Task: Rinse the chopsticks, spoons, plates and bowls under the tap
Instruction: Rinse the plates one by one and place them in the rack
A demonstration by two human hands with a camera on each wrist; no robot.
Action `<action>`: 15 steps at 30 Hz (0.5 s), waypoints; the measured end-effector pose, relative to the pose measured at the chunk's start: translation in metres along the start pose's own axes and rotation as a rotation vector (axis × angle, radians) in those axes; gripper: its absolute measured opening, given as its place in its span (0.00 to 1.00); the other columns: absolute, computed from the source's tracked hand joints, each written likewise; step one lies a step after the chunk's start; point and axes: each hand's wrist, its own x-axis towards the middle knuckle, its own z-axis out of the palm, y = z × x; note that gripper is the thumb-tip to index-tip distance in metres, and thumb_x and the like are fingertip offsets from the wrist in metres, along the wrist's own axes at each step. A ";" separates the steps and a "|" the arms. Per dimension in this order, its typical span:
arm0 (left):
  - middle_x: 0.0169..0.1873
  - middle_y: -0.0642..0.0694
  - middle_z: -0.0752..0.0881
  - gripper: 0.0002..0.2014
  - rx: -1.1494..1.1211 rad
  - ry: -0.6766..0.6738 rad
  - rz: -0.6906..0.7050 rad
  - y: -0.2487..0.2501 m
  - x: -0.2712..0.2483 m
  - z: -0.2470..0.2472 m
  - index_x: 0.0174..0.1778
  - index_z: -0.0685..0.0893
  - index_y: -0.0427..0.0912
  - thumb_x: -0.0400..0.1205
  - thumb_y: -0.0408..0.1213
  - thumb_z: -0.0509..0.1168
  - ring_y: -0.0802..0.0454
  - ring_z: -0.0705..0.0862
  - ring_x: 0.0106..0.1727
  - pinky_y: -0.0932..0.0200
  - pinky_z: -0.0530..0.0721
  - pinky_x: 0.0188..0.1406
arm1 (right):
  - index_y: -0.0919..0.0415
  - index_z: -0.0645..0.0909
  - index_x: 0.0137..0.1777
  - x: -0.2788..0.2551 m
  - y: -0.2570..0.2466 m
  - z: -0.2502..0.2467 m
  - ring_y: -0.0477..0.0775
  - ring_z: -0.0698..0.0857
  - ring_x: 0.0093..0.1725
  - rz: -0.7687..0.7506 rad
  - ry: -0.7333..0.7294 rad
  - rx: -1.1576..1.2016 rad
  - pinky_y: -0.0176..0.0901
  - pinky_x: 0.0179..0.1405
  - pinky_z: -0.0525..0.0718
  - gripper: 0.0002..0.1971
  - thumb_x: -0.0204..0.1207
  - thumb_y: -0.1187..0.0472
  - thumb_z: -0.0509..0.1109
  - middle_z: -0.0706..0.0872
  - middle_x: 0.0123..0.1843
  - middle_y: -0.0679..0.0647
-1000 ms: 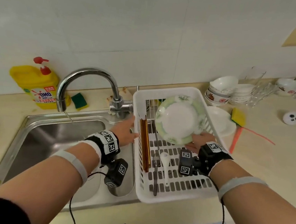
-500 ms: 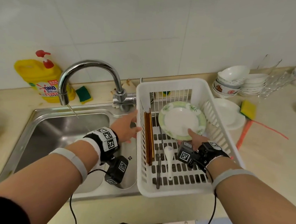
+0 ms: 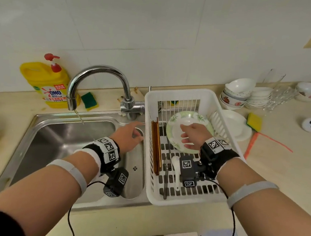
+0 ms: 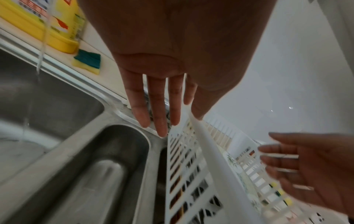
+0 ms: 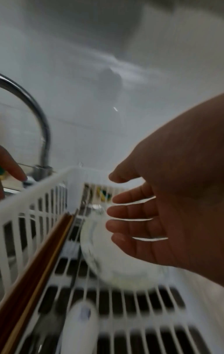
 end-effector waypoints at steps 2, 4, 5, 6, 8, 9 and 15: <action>0.56 0.56 0.86 0.19 0.048 0.053 -0.032 -0.013 -0.013 -0.018 0.74 0.79 0.51 0.87 0.43 0.67 0.55 0.84 0.57 0.57 0.81 0.62 | 0.61 0.80 0.47 -0.012 -0.028 0.022 0.54 0.86 0.42 -0.243 -0.001 -0.241 0.44 0.40 0.86 0.09 0.86 0.56 0.66 0.85 0.47 0.55; 0.58 0.53 0.86 0.14 0.108 0.101 -0.071 -0.034 -0.031 -0.041 0.68 0.83 0.49 0.87 0.42 0.65 0.53 0.84 0.57 0.55 0.81 0.64 | 0.57 0.81 0.51 -0.027 -0.050 0.052 0.53 0.89 0.45 -0.507 -0.002 -0.532 0.48 0.47 0.90 0.06 0.85 0.57 0.65 0.87 0.49 0.51; 0.59 0.52 0.86 0.13 0.136 0.122 -0.100 -0.048 -0.041 -0.053 0.67 0.84 0.48 0.87 0.41 0.64 0.52 0.84 0.58 0.55 0.81 0.63 | 0.56 0.82 0.54 -0.036 -0.060 0.071 0.53 0.89 0.49 -0.600 -0.044 -0.670 0.49 0.52 0.88 0.06 0.85 0.56 0.64 0.88 0.50 0.51; 0.60 0.51 0.86 0.13 0.160 0.153 -0.133 -0.063 -0.054 -0.066 0.66 0.85 0.48 0.87 0.40 0.64 0.51 0.85 0.59 0.55 0.81 0.63 | 0.55 0.83 0.55 -0.044 -0.070 0.093 0.53 0.88 0.52 -0.676 -0.102 -0.790 0.48 0.54 0.85 0.07 0.85 0.56 0.64 0.88 0.50 0.50; 0.60 0.49 0.87 0.12 0.205 0.225 -0.192 -0.099 -0.086 -0.090 0.64 0.87 0.47 0.86 0.40 0.64 0.48 0.86 0.60 0.54 0.82 0.63 | 0.54 0.84 0.56 -0.060 -0.085 0.140 0.53 0.86 0.55 -0.775 -0.218 -0.970 0.46 0.55 0.83 0.08 0.85 0.55 0.65 0.88 0.52 0.49; 0.59 0.48 0.87 0.12 0.229 0.257 -0.216 -0.117 -0.102 -0.101 0.63 0.87 0.46 0.86 0.40 0.65 0.47 0.86 0.60 0.53 0.82 0.62 | 0.53 0.84 0.57 -0.065 -0.090 0.163 0.53 0.86 0.56 -0.811 -0.265 -1.034 0.46 0.57 0.83 0.08 0.84 0.55 0.65 0.88 0.54 0.49; 0.57 0.45 0.82 0.10 0.243 0.421 -0.446 -0.223 -0.203 -0.150 0.61 0.87 0.50 0.85 0.42 0.66 0.43 0.84 0.59 0.47 0.82 0.63 | 0.51 0.80 0.70 -0.081 -0.080 0.317 0.61 0.81 0.68 -0.940 -0.415 -1.375 0.55 0.70 0.79 0.18 0.82 0.49 0.69 0.79 0.69 0.55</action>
